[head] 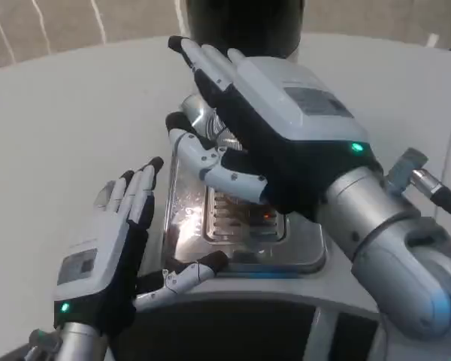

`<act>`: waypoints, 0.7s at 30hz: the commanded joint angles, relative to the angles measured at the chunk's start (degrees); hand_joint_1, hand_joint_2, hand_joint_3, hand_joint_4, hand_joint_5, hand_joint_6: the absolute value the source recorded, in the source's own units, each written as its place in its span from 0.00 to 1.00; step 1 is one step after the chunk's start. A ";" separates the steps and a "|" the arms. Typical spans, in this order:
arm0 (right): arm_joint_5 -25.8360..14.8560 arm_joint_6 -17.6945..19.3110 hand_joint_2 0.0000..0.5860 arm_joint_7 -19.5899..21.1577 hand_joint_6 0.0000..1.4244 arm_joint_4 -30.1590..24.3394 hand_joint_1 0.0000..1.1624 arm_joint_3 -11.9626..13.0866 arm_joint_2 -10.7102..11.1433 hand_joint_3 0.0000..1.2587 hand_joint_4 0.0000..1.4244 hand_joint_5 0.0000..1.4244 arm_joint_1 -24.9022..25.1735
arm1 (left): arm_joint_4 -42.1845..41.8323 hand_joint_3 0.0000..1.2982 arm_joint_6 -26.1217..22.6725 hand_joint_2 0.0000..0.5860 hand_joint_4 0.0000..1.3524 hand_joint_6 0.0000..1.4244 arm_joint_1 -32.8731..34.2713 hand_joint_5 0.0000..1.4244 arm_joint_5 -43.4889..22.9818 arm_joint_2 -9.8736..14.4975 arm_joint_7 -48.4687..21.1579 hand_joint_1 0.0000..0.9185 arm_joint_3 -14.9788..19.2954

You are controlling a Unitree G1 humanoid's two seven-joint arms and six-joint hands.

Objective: Grasp the cup under the faucet to collect the drink, then remove the cup.

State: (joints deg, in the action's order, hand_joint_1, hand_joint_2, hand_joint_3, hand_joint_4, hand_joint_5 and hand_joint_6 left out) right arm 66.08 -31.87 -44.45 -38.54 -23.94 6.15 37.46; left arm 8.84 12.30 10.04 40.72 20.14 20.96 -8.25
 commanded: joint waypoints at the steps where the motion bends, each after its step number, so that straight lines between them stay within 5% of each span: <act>1: 0.69 1.07 0.98 -0.28 0.00 -0.10 0.09 -0.48 -1.85 0.00 0.00 0.00 -1.63 | 2.13 0.00 0.84 0.11 0.00 0.00 1.60 0.00 -0.43 -0.07 0.29 0.13 -0.81; 6: 2.34 2.43 1.00 3.69 0.00 -2.64 0.20 0.67 -3.27 0.00 0.00 0.00 -4.90 | 3.00 0.00 1.00 0.10 0.00 0.00 2.80 0.00 -0.54 -0.16 0.55 0.13 -1.03; 10: 3.92 5.73 0.98 11.19 0.00 -7.96 0.30 3.66 -2.98 0.00 0.00 0.00 -11.86 | 3.70 0.00 1.13 0.09 0.00 0.00 3.61 0.00 -0.36 -0.43 0.78 0.09 -1.57; 13: 4.97 9.11 0.97 15.06 0.00 -11.62 0.31 5.63 -2.37 0.00 0.00 0.00 -17.02 | 4.34 0.00 1.09 0.08 0.00 0.00 4.28 0.00 -0.06 -0.85 0.86 0.01 -2.30; 21: 3.84 18.84 0.95 20.40 0.00 -17.12 0.34 10.74 1.63 0.00 0.00 0.00 -31.90 | 6.66 0.00 0.02 0.07 0.00 0.00 7.33 0.00 0.07 -1.79 0.03 0.00 -4.04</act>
State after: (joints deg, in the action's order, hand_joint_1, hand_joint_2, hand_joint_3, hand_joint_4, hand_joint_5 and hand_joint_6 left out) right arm 70.48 -16.17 -26.27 -53.82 -14.41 6.92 9.30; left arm 14.26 12.69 16.57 40.78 18.76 20.83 -11.85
